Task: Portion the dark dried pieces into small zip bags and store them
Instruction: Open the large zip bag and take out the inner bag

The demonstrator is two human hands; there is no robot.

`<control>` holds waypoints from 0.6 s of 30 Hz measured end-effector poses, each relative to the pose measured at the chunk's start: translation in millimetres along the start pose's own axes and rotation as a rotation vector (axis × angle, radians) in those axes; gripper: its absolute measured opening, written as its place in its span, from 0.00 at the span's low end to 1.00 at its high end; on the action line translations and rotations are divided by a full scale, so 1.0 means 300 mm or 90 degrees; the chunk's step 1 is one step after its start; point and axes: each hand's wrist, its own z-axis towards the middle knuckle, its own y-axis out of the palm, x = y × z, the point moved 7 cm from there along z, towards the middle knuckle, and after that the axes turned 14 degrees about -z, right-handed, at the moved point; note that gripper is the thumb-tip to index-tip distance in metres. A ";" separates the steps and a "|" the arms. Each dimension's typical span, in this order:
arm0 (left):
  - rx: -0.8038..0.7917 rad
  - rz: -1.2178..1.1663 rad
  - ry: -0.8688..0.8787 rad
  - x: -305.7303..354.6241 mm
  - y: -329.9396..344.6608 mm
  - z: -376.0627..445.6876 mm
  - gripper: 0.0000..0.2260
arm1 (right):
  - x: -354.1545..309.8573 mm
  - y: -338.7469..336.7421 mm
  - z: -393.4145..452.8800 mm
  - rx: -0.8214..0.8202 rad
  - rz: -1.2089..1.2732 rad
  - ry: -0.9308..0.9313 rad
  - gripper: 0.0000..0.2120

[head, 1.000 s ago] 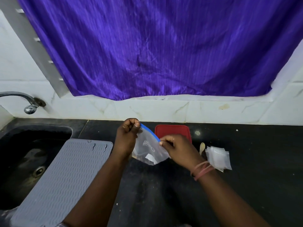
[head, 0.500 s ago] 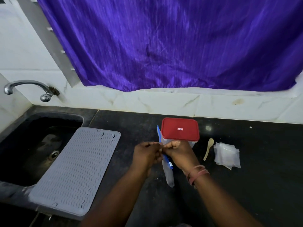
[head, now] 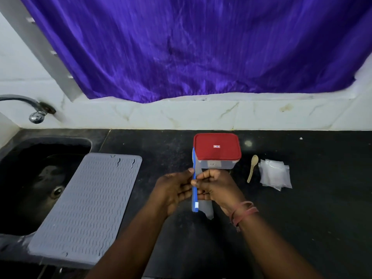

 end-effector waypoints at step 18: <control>-0.063 0.078 -0.068 0.072 -0.100 0.063 0.09 | -0.025 0.028 -0.044 0.293 -0.111 -0.017 0.03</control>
